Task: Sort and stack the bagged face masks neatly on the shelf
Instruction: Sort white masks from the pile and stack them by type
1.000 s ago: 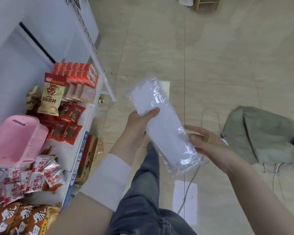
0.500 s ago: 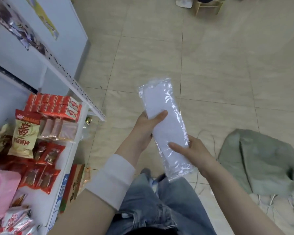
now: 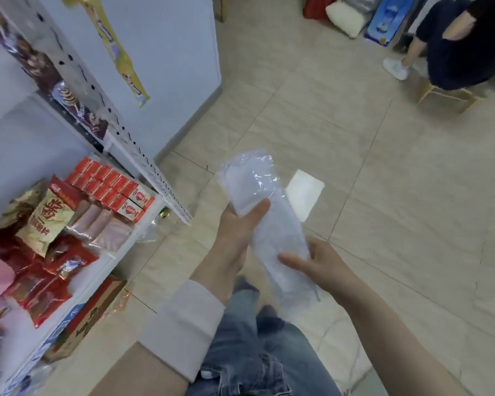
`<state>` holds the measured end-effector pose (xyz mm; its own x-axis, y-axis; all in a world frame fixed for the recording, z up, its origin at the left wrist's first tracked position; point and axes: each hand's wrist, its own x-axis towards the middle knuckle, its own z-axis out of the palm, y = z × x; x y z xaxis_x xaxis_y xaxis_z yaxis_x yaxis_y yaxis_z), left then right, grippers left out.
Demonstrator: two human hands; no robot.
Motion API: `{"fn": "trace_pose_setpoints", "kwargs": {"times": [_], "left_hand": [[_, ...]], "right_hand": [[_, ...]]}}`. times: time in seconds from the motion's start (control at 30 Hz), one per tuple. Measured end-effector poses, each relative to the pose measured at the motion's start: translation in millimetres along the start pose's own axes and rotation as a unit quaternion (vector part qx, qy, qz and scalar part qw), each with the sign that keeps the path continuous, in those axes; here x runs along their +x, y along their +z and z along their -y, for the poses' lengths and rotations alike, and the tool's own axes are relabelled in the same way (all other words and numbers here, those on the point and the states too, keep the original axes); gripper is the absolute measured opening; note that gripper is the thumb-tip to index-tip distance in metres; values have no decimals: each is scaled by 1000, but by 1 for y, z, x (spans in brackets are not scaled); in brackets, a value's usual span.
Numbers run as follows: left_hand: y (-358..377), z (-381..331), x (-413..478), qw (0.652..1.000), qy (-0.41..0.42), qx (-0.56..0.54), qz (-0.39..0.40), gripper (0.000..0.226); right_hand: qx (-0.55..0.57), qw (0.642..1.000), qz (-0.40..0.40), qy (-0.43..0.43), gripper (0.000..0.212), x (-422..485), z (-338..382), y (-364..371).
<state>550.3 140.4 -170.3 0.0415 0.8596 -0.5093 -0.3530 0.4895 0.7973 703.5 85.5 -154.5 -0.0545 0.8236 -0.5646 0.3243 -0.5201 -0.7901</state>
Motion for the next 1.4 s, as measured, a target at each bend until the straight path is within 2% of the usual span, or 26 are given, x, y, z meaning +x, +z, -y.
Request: {"fn": "trace_pose_setpoints", "kwargs": {"times": [0.1, 0.23, 0.33, 0.43, 0.5, 0.6, 0.7, 0.8, 0.97, 1.1, 1.27, 1.4], "left_hand": [[-12, -27, 27, 998, 25, -33, -39, 35], [-28, -61, 50, 991, 55, -74, -98, 22], [-44, -77, 54, 980, 79, -112, -146, 34], [-68, -76, 48, 963, 106, -147, -201, 48], [-85, -68, 38, 944, 121, -172, -253, 47], [-104, -49, 14, 908, 132, -226, -327, 18], [-121, -20, -17, 866, 146, -265, -397, 26], [-131, 5, -53, 833, 153, -294, -442, 46], [-153, 19, -128, 779, 181, -324, -505, 33], [-192, 21, -205, 752, 226, -304, -540, 32], [-256, 24, -306, 717, 258, -293, -578, 35], [-303, 11, -368, 703, 279, -283, -590, 22]], "right_hand": [[-31, 998, 54, -18, 35, 44, 34, -3], [-80, 990, 107, -54, 27, 90, 78, 3], [-123, 977, 156, -83, 13, 115, 107, 12], [-152, 957, 227, -95, 14, 135, 123, 31], [-188, 937, 278, -102, 16, 145, 129, 49], [-251, 889, 362, -125, 18, 157, 129, 81], [-301, 837, 437, -134, 22, 155, 119, 116], [-326, 796, 491, -139, 19, 138, 108, 148], [-342, 745, 548, -167, 21, 87, 95, 203], [-339, 710, 581, -205, 16, 19, 97, 265], [-328, 679, 608, -247, 15, -73, 91, 349], [-311, 668, 618, -273, 14, -126, 97, 407]]}}
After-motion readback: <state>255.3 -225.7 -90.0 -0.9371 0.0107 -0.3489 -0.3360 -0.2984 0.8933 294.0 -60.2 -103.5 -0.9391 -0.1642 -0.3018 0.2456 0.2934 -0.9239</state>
